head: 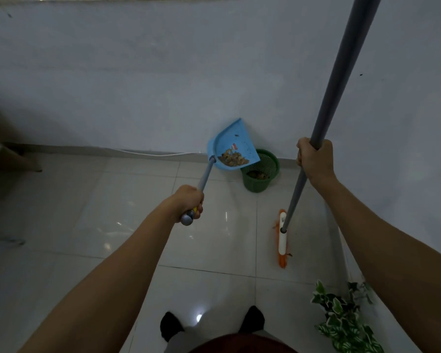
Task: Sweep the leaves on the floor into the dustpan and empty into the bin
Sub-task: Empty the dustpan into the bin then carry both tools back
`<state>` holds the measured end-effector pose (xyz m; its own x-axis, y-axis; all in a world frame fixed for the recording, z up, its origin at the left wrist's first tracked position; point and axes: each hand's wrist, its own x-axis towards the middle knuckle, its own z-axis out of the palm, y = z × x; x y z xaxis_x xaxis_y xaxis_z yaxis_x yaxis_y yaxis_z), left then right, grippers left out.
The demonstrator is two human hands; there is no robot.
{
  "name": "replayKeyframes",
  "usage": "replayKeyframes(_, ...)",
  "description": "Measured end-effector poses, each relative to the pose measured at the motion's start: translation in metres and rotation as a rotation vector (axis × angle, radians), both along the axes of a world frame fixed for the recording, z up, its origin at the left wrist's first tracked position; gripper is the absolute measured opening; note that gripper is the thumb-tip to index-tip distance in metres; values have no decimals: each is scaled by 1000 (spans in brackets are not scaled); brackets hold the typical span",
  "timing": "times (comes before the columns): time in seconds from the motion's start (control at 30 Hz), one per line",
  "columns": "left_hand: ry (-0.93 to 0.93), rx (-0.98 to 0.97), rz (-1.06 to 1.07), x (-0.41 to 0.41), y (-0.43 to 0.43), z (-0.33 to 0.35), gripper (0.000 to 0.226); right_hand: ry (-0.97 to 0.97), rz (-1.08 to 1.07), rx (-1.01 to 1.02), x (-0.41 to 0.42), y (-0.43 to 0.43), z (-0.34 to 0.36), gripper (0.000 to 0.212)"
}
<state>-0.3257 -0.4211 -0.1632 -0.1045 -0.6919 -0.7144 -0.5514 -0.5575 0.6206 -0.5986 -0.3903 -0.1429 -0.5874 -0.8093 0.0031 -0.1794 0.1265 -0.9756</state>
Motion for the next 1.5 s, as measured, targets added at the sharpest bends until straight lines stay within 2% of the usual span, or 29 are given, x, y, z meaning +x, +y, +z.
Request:
replayKeyframes(0.33, -27, -121, -48, -43, 24, -49, 8, 66, 60, 63, -27, -13, -4, 17)
replayKeyframes(0.47, -129, -171, -108, -56, 28, -60, 19, 62, 75, 81, -36, -12, -6, 18)
replayKeyframes(0.77, -407, -404, -385, -79, 26, -79, 36, 53, 53, 103, -50, -10, -15, 20)
replayKeyframes(0.97, -593, -464, -526, -86, 36, -111, 60, 53, 28, 85, -51, -5, -20, 20)
replayKeyframes(1.07, -683, -476, -615, -90, 41, -122, 63, 52, 53, 67, -49, -2, -21, 23)
replayKeyframes(1.27, -720, -520, -679, -99, 49, -129, 65, 45, 68, 23, -49, 2, -27, 34)
replayKeyframes(1.5, -734, -554, -675, -100, 52, -130, 69, 9, 70, 17, -57, 2, -38, 35)
